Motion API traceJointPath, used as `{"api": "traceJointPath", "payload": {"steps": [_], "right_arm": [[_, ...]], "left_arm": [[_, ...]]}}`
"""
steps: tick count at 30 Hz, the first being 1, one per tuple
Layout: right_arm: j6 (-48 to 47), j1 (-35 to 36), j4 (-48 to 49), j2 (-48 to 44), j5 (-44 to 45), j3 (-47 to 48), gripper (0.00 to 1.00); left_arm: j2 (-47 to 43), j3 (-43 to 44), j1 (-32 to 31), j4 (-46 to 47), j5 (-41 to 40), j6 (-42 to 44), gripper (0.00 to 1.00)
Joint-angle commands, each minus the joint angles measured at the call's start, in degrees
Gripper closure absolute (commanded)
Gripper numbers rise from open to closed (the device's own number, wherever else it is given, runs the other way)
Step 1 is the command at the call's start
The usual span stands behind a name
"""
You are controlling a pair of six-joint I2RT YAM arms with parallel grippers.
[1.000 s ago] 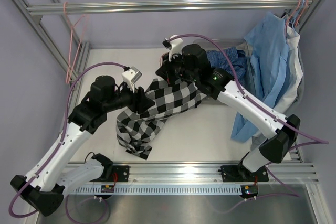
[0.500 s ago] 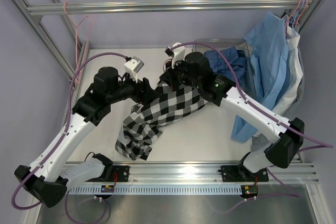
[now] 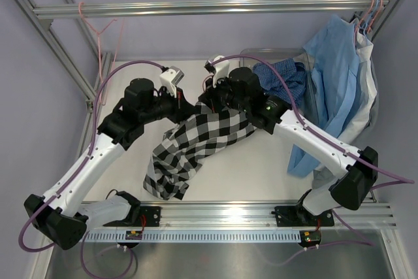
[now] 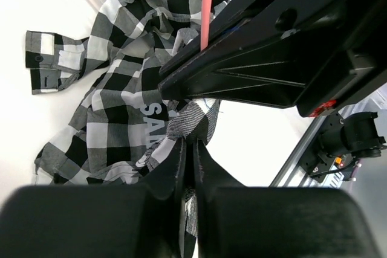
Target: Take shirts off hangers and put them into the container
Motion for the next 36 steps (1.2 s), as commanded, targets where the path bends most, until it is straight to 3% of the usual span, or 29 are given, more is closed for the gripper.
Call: {"api": "traceJointPath", "payload": {"steps": [1, 12, 17, 20, 28, 33, 34, 35, 36], "right_arm": [[-0.48, 0.98, 2.88, -1.04, 2.41, -0.76, 1.00], [2.86, -0.16, 0.68, 1.60, 10.68, 0.29, 1.00], [5.84, -4.02, -0.11, 2.83, 9.02, 4.85, 1.00], [5.41, -5.51, -3.97, 4.32, 9.19, 11.18, 1.00], [5.59, -8.86, -9.69, 4.24, 5.42, 23.48, 1.00], [6.29, -8.95, -11.36, 2.40, 5.41, 25.70, 1.00], [6.37, -8.95, -10.93, 1.35, 3.76, 24.13, 1.00], [6.55, -8.86, -10.58, 0.64, 3.22, 22.98, 1.00], [6.73, -8.95, -9.09, 0.03, 2.69, 19.92, 1.00]], "left_arm": [[-2.17, 2.56, -0.04, 2.95, -2.10, 1.36, 1.00], [-12.02, 2.21, -0.04, -12.43, -8.17, 7.96, 1.00], [-18.87, -1.74, -0.04, -18.14, -7.03, 7.35, 1.00], [-23.79, -5.86, -0.04, -20.87, -12.37, 5.59, 1.00], [-30.65, -13.96, -0.04, -19.13, -17.22, -1.26, 1.00], [-30.83, -14.84, -0.04, -19.56, -27.15, -4.60, 0.99], [-30.92, -14.85, -0.04, -19.13, -27.94, -5.04, 0.95], [-31.01, -14.67, -0.04, -18.86, -28.47, -5.66, 0.76], [-31.01, -14.41, -0.04, -18.42, -28.39, -6.53, 0.69]]}}
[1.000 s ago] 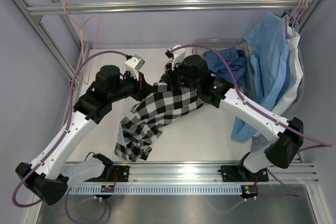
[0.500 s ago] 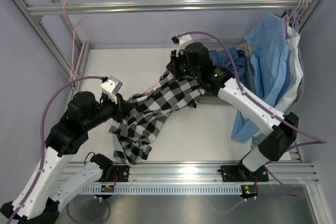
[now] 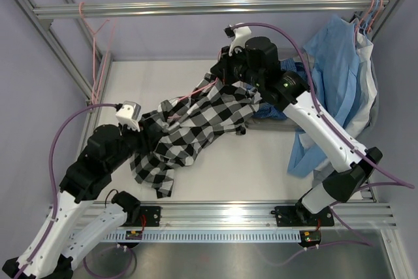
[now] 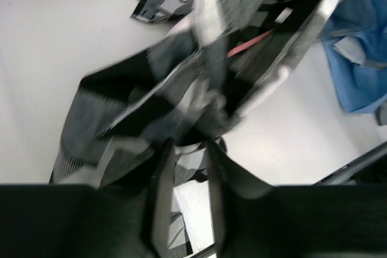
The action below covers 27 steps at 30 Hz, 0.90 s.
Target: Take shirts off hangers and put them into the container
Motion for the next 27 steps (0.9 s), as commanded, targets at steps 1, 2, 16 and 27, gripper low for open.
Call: {"api": "traceJointPath", "payload": {"steps": [1, 2, 16, 27], "right_arm": [[1.07, -1.89, 6.37, -6.55, -0.98, -3.40, 1.00], [1.07, -1.45, 7.16, -7.17, -1.17, -5.07, 1.00], [-1.83, 8.57, 16.92, -8.06, 12.09, -18.88, 1.00], [-2.62, 8.92, 17.81, -7.44, 13.33, -18.71, 1.00]], "left_arm": [[-0.63, 0.67, 0.00, -2.18, -5.77, -3.70, 0.64], [-0.37, 1.55, 0.00, -1.91, -4.89, -4.05, 0.61], [11.32, 16.68, 0.00, -3.14, 0.92, -11.17, 0.32], [15.28, 12.20, 0.00, -4.46, -0.49, -8.45, 0.40]]}}
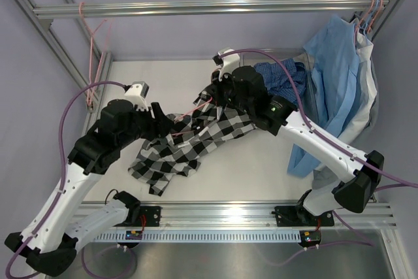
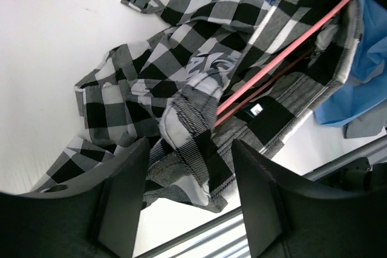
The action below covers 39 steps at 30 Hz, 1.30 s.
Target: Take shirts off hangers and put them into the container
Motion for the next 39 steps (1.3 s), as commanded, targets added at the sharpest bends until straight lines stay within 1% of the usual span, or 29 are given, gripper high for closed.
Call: {"api": "traceJointPath", "payload": {"steps": [1, 2, 3, 5, 6, 7, 9, 10, 13, 17, 22, 27, 30, 31, 32, 33, 34, 36, 37, 38, 39], "right_arm": [[-0.39, 0.88, 4.91, -0.21, 2.12, 0.81, 1.00], [-0.39, 0.97, 4.74, -0.21, 2.21, 0.81, 1.00], [-0.39, 0.97, 4.73, -0.12, 2.21, 0.81, 1.00], [-0.13, 0.97, 4.56, -0.21, 2.21, 0.81, 1.00], [-0.04, 1.06, 4.47, -0.38, 2.30, 0.72, 1.00], [0.13, 1.06, 4.47, -0.56, 2.38, 0.63, 1.00], [0.22, 0.97, 4.38, -1.17, 2.73, 0.11, 1.00], [0.22, 1.06, 4.38, -1.44, 2.91, -0.07, 1.00], [0.40, 1.06, 3.59, -3.01, 3.96, -0.86, 1.00], [-0.04, 0.79, 3.51, -6.18, 8.88, -3.67, 1.00], [0.39, 0.62, 2.63, -11.45, 8.80, -5.17, 1.00], [1.89, 0.62, 2.10, -16.63, 7.84, -5.70, 1.00], [3.21, 0.70, 2.54, -18.04, 6.44, -5.34, 1.00], [3.56, 0.70, 2.71, -18.22, 5.99, -5.17, 1.00], [3.82, 0.70, 2.80, -18.23, 5.47, -4.99, 1.00], [3.91, 0.70, 2.89, -17.88, 4.50, -4.99, 1.00], [3.91, 0.70, 2.98, -17.79, 4.06, -5.17, 1.00], [3.82, 0.70, 3.77, -17.09, 1.87, -6.48, 1.00], [3.48, 0.70, 4.29, -16.82, 0.73, -7.18, 1.00], [3.30, 0.70, 5.17, -16.56, -0.42, -8.58, 1.00], [3.30, 0.70, 5.70, -15.95, -3.21, -9.38, 1.00]], "left_arm": [[0.46, -0.85, 0.00, 1.00, -1.36, 1.30, 0.42], [0.81, -1.20, 0.00, 1.09, -3.02, 1.56, 0.45], [1.34, -1.29, 0.00, 1.01, -3.47, 2.17, 0.51], [1.87, -1.47, 0.00, 0.83, -4.35, 2.97, 0.59], [2.04, -1.47, 0.00, 0.66, -4.79, 3.23, 0.65], [2.48, -1.47, 0.00, 0.57, -4.97, 3.50, 0.80], [2.57, -1.73, 0.00, 0.30, -6.29, 4.03, 0.97], [2.66, -1.91, 0.00, 0.04, -7.07, 4.20, 1.00], [2.40, -2.08, 0.00, -1.28, -11.20, 4.73, 1.00], [-0.05, -3.57, 0.00, -1.81, -13.32, 5.17, 1.00], [-1.12, -5.68, 0.70, -4.09, -16.75, 5.35, 1.00], [-1.56, -7.00, 2.20, -2.69, -14.82, 5.17, 1.00], [-1.47, -8.32, 2.38, -0.85, -11.84, 4.82, 1.00], [-1.65, -8.76, 2.29, -0.14, -9.22, 4.82, 0.97], [-1.91, -9.46, 2.38, 0.65, -7.97, 4.82, 0.89], [-2.35, -9.73, 2.38, 1.78, -7.09, 4.90, 0.77], [-3.66, -9.99, 2.38, 2.32, -6.47, 5.08, 0.57], [-5.24, -9.47, 2.46, 2.94, -6.90, 5.69, 0.36], [-5.86, -8.77, 2.47, 2.94, -7.69, 6.04, 0.28], [-7.08, -8.15, 2.47, 2.94, -8.22, 6.83, 0.17], [-7.44, -7.45, 2.47, 2.85, -8.66, 7.27, 0.13]]}}
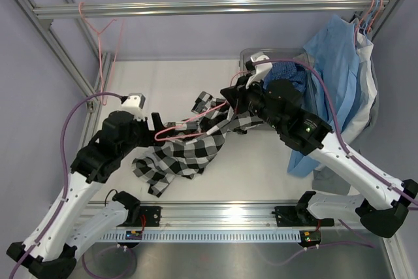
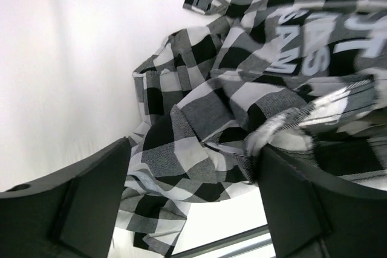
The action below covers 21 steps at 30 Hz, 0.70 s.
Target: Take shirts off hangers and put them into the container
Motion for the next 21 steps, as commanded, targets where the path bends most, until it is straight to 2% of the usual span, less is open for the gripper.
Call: {"api": "traceJointPath", "payload": {"steps": [1, 2, 6, 12, 15, 16, 19, 21], "right_arm": [[-0.18, -0.28, 5.00, 0.47, -6.18, -2.50, 1.00], [-0.09, -0.28, 5.87, 0.73, -7.59, -3.98, 1.00], [-0.09, -0.19, 7.73, 2.84, -14.70, -6.72, 1.00], [0.00, -0.02, 8.52, 6.97, -22.36, -5.85, 1.00], [-0.26, 0.07, 9.05, 8.38, -21.59, -4.44, 1.00], [-0.96, 0.07, 9.05, 8.73, -21.06, -3.92, 1.00], [-3.59, 0.07, 7.21, 10.75, -19.12, -0.14, 1.00], [-4.74, 0.07, 5.98, 12.15, -17.89, 2.58, 1.00]], "left_arm": [[-2.99, 3.85, 0.39, 2.39, -2.67, 2.23, 0.09], [-3.25, 4.65, 0.48, 2.39, -3.29, 3.01, 0.05], [-1.68, 8.42, 0.56, 1.96, -5.23, 4.95, 0.02], [1.75, 13.44, 0.56, 2.83, 0.20, 5.48, 0.01], [2.98, 14.06, 0.56, 4.84, 11.61, 6.71, 0.01], [3.25, 14.06, 0.56, 5.20, 18.26, 7.32, 0.01], [3.43, 12.92, 0.56, 6.26, 28.56, 8.91, 0.04], [3.43, 12.30, 0.56, 5.21, 31.76, 10.49, 0.07]]}}
